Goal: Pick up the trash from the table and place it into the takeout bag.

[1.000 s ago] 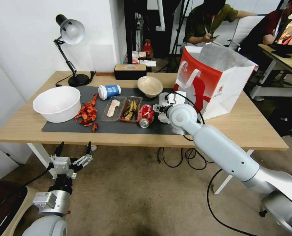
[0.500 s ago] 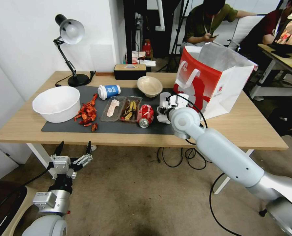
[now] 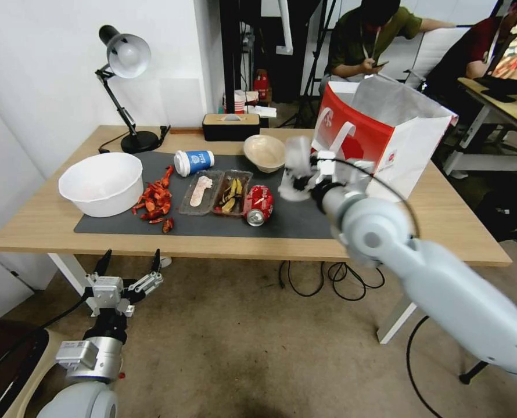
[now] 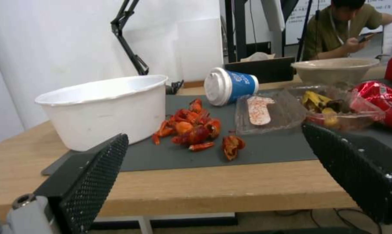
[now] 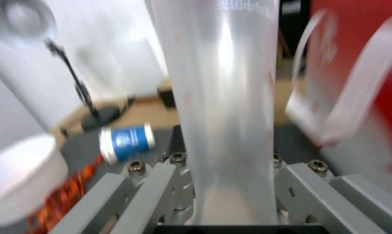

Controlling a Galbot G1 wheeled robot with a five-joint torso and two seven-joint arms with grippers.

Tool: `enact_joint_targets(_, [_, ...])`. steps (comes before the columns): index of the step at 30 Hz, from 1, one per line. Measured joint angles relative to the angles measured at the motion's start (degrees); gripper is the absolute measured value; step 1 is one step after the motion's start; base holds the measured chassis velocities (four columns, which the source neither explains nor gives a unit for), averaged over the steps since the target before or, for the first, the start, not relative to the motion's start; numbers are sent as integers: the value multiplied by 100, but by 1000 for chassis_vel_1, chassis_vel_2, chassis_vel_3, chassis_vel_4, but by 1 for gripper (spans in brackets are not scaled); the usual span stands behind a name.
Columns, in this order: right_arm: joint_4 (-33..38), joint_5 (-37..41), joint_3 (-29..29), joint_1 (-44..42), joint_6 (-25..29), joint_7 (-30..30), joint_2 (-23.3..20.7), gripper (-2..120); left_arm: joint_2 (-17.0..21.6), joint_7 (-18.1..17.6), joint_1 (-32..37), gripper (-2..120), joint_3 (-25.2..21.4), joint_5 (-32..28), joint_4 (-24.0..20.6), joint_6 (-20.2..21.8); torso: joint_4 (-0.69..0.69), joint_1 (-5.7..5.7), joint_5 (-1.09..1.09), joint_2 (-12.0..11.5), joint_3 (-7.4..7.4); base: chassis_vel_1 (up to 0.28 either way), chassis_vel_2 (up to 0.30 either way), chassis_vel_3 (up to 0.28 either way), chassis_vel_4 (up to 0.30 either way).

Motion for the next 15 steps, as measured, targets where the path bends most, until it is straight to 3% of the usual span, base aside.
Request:
enact_joint_targets(5, [371, 274, 821, -7, 49, -269, -541, 11, -49, 8, 32, 100, 46, 84, -14, 0, -1, 0, 1, 1, -1, 0, 0, 0, 0])
enact_joint_targets(9, [471, 273, 1154, 105, 73, -421, -779, 11, -79, 19, 39, 100, 83, 132, -28, 0, -1, 0, -1, 1, -1, 0, 0, 0, 0])
enact_joint_targets(15, [-72, -417, 1649, 457, 149, -879, -1216, 11, -114, 45, 79, 100, 151, 217, -83, 4, 1, 0, 1, 1, -1, 0, 0, 0, 0])
